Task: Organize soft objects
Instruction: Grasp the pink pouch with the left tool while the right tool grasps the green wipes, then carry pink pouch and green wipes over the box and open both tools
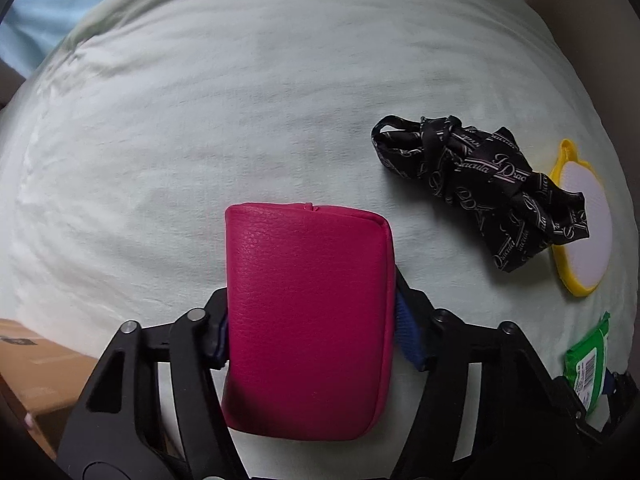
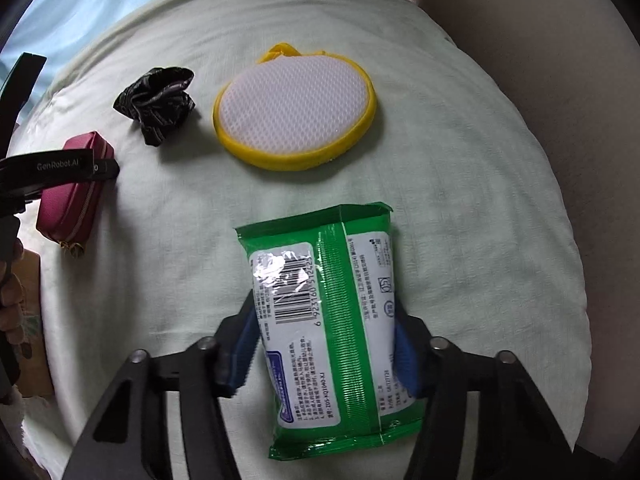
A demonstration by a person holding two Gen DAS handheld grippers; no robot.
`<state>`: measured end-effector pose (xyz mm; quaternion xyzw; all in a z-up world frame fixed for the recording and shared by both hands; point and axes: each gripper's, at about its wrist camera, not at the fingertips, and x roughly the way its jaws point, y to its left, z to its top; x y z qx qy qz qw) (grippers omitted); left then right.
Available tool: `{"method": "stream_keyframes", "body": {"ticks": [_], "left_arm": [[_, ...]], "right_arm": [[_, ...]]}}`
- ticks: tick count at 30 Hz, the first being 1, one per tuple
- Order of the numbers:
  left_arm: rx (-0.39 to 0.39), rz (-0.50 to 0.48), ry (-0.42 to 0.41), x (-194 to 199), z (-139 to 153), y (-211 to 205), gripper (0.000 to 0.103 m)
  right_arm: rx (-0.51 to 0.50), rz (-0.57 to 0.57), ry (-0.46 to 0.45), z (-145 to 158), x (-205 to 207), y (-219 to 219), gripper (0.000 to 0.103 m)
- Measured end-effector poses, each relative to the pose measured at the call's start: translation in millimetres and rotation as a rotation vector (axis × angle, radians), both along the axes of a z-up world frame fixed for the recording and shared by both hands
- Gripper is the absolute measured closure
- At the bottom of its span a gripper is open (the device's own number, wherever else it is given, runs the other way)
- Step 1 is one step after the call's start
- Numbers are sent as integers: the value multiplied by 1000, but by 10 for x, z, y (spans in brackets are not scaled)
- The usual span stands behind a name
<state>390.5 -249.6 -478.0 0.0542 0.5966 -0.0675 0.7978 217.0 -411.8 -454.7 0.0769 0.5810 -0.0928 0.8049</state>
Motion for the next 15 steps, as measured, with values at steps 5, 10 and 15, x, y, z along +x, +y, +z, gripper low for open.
{"method": "stream_keyframes", "body": {"ticks": [5, 10, 15], "left_arm": [[3, -9, -12, -1, 47, 5, 59], [-8, -20, -26, -94, 171, 1, 61], [-17, -34, -42, -174, 349, 23, 61]], "right_arm": [[16, 7, -20, 36, -25, -9, 64], [39, 10, -36, 105, -72, -38, 69], [42, 3, -66, 352, -180, -92, 69]]}}
